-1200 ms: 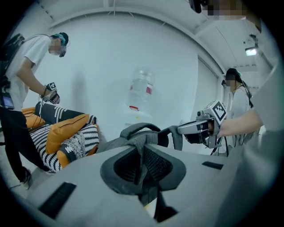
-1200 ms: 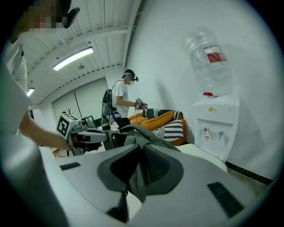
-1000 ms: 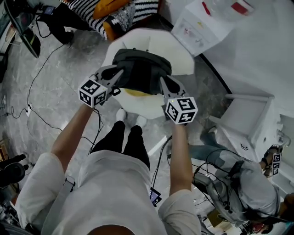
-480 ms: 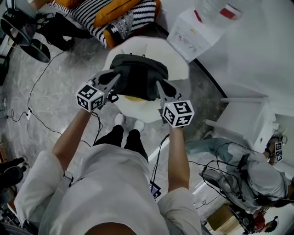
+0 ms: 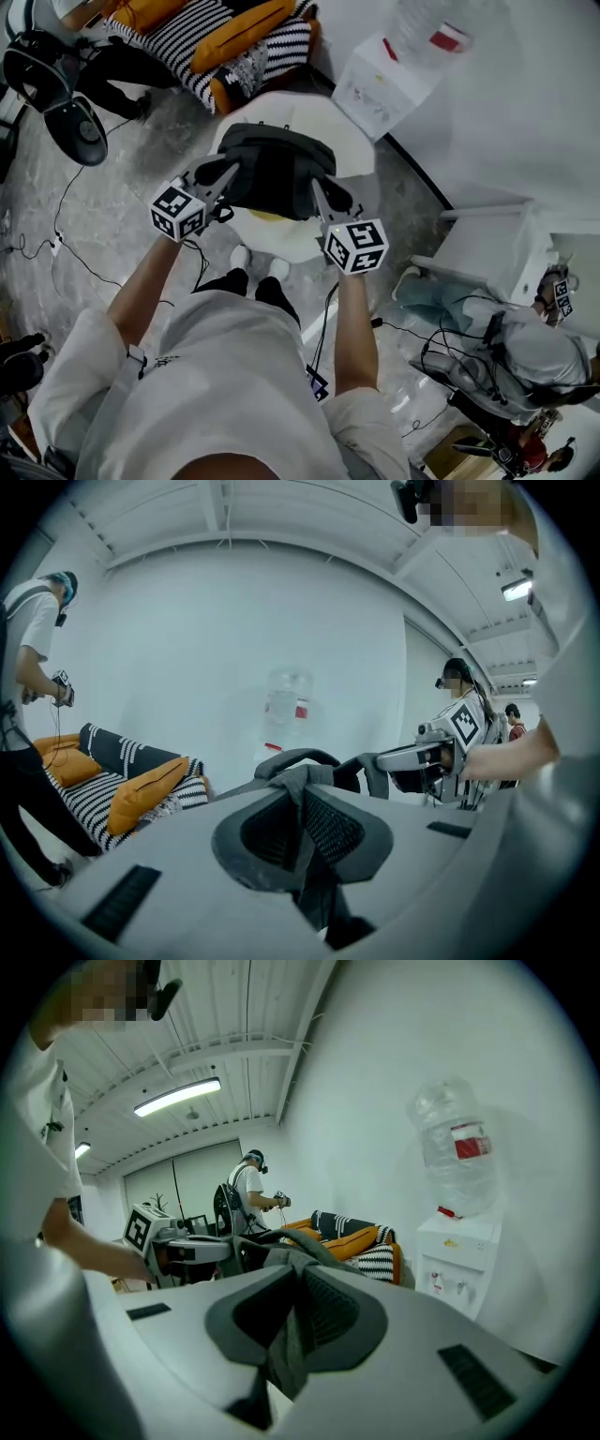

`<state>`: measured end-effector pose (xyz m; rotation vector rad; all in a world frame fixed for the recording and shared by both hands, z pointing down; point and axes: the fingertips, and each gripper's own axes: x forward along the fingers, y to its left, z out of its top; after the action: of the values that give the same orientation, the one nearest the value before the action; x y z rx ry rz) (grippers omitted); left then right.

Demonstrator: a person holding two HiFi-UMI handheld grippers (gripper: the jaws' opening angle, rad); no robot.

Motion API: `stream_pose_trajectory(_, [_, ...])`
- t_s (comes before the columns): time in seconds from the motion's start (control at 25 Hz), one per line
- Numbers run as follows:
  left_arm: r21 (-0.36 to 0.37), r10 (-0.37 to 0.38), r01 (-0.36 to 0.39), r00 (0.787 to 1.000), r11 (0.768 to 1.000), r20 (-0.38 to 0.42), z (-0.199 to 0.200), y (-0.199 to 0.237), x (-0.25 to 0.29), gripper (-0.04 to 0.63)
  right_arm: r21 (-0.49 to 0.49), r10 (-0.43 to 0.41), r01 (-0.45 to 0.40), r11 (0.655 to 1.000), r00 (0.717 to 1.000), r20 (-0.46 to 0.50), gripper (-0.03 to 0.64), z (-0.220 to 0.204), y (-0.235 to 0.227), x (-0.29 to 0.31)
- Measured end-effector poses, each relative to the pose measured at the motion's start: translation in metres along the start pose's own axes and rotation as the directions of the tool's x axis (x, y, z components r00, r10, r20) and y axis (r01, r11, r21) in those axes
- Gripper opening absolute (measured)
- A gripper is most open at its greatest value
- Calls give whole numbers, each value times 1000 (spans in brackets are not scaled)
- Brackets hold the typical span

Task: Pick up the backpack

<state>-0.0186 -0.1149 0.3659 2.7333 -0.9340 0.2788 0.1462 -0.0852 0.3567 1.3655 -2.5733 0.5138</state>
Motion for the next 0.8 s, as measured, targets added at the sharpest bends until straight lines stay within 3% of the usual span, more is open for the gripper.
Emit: stream_pose_trajectory(0.8, [54,-37,32,995,998,95,56,-37,-70,37,-74,21,-17,997,998,63,43,46,68,-54])
